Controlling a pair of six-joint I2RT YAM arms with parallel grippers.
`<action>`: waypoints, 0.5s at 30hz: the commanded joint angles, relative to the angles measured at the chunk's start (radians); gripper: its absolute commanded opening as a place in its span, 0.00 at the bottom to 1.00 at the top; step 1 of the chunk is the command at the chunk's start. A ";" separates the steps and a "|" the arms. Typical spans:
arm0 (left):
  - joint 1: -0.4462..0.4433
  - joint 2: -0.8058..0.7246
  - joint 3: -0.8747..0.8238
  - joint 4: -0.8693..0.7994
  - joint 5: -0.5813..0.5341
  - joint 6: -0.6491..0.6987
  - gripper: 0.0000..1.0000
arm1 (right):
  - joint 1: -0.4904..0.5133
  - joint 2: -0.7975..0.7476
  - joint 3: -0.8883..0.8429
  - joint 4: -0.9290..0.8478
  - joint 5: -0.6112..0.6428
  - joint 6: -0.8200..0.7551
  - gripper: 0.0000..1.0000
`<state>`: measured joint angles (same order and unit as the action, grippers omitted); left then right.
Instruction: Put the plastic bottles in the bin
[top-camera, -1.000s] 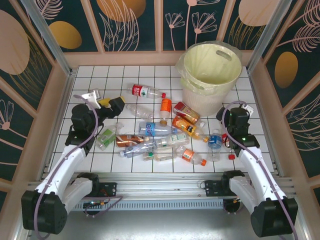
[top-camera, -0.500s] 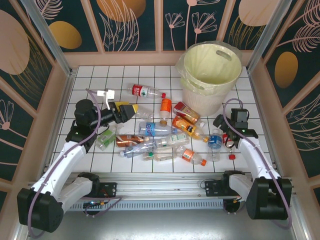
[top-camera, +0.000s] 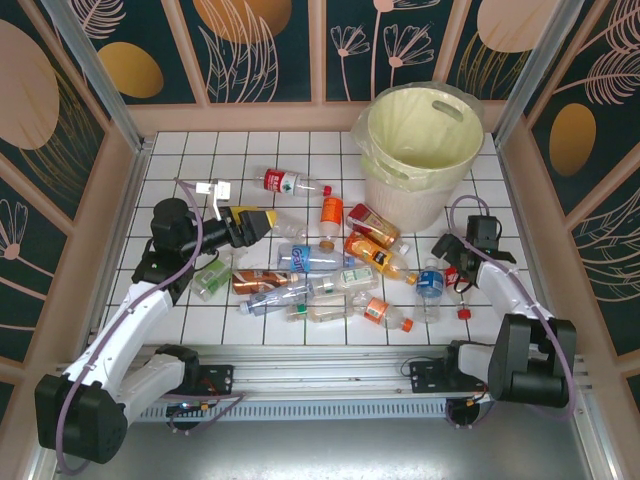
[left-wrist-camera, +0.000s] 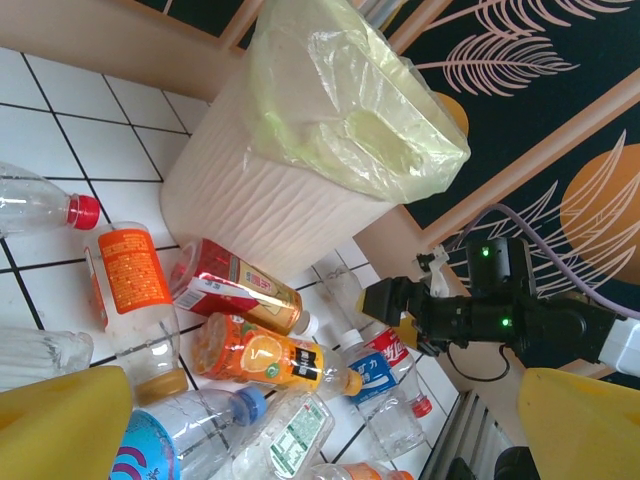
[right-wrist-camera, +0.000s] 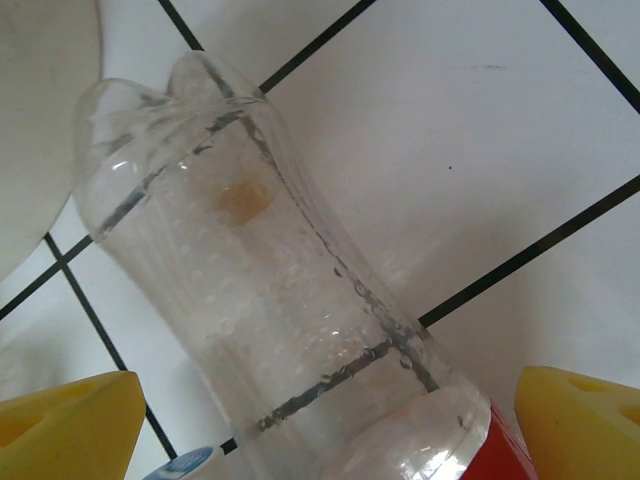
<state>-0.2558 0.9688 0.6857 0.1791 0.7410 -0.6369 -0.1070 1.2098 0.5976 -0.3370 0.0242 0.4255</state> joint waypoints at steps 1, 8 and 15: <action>-0.006 -0.009 0.001 0.006 0.009 0.001 0.99 | -0.021 0.033 0.036 0.033 -0.006 -0.010 0.95; -0.008 -0.007 -0.004 0.010 0.009 -0.003 0.99 | -0.053 0.111 0.048 0.073 -0.002 -0.005 0.91; -0.014 -0.010 -0.003 0.003 -0.002 -0.001 0.99 | -0.112 0.156 0.084 0.081 0.034 -0.013 0.87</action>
<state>-0.2623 0.9688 0.6857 0.1787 0.7403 -0.6369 -0.1970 1.3514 0.6437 -0.2787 0.0319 0.4248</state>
